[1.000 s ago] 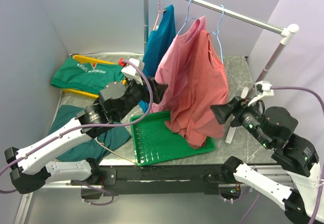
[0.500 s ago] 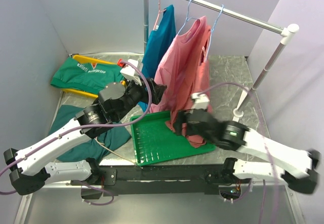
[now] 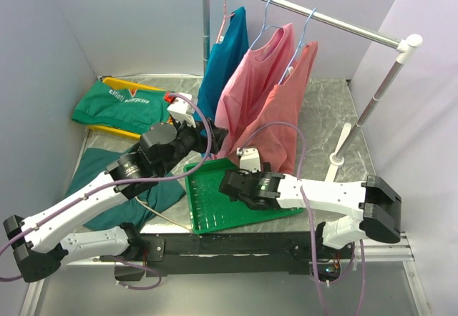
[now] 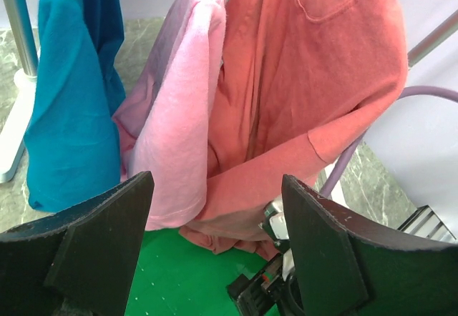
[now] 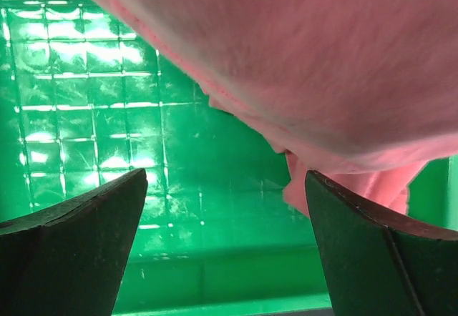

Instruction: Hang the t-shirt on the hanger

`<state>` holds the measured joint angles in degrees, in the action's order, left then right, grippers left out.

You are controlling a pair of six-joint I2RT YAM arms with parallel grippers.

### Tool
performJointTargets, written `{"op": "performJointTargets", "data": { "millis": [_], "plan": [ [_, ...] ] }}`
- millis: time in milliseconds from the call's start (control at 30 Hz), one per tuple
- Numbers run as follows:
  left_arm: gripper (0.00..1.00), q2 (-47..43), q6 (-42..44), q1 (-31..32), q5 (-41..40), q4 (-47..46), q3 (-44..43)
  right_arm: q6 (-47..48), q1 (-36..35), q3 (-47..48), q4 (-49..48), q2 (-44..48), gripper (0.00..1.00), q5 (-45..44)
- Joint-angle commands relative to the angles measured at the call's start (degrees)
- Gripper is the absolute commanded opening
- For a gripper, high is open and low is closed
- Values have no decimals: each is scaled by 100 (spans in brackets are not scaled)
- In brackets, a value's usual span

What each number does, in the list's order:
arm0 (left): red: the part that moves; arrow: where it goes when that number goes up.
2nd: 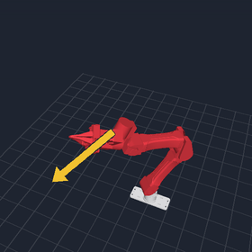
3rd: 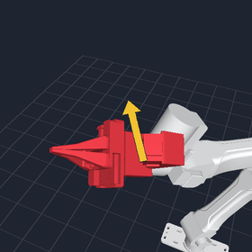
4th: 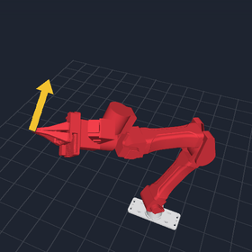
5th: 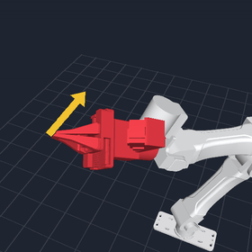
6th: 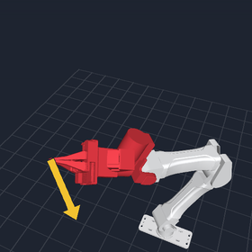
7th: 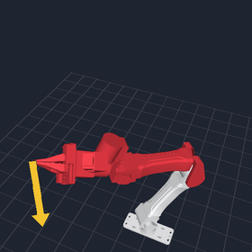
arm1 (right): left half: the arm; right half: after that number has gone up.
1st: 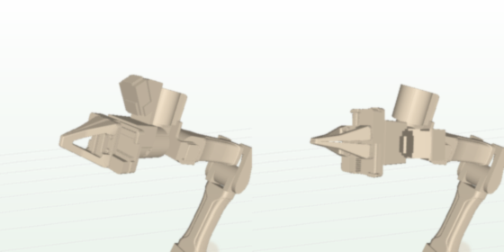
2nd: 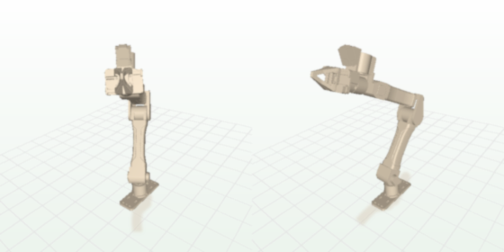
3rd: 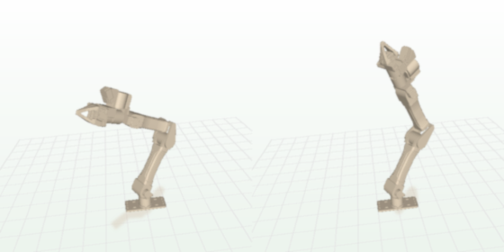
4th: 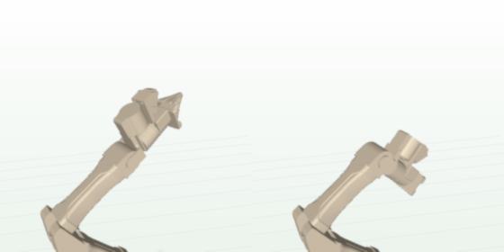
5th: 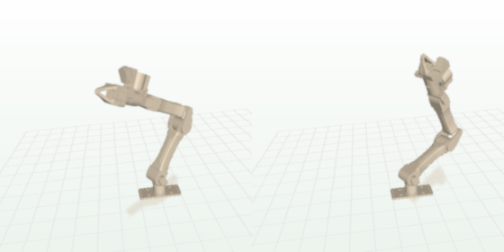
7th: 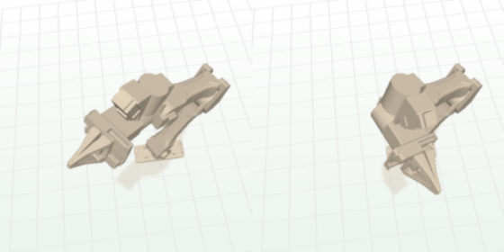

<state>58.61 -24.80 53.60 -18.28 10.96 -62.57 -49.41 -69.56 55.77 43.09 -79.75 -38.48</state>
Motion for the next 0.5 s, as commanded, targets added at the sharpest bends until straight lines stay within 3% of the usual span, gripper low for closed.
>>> {"op": "performJointTargets", "data": {
  "millis": [0, 167, 300, 467],
  "plan": [
    [78, -148, -104, -69, 193, -200, 60, -630, 21, -337, -12, 239, 100, -248],
    [79, -139, -113, -113, 272, -235, 104, -1246, -75, -1048, 208, 872, 100, -458],
    [79, -113, -157, -140, 317, -261, 157, -1746, -303, -1594, -143, 1767, 100, -598],
    [79, -60, -192, -148, 396, -296, 192, -1775, -217, -2017, -678, 2025, 100, -661]
  ]
}}
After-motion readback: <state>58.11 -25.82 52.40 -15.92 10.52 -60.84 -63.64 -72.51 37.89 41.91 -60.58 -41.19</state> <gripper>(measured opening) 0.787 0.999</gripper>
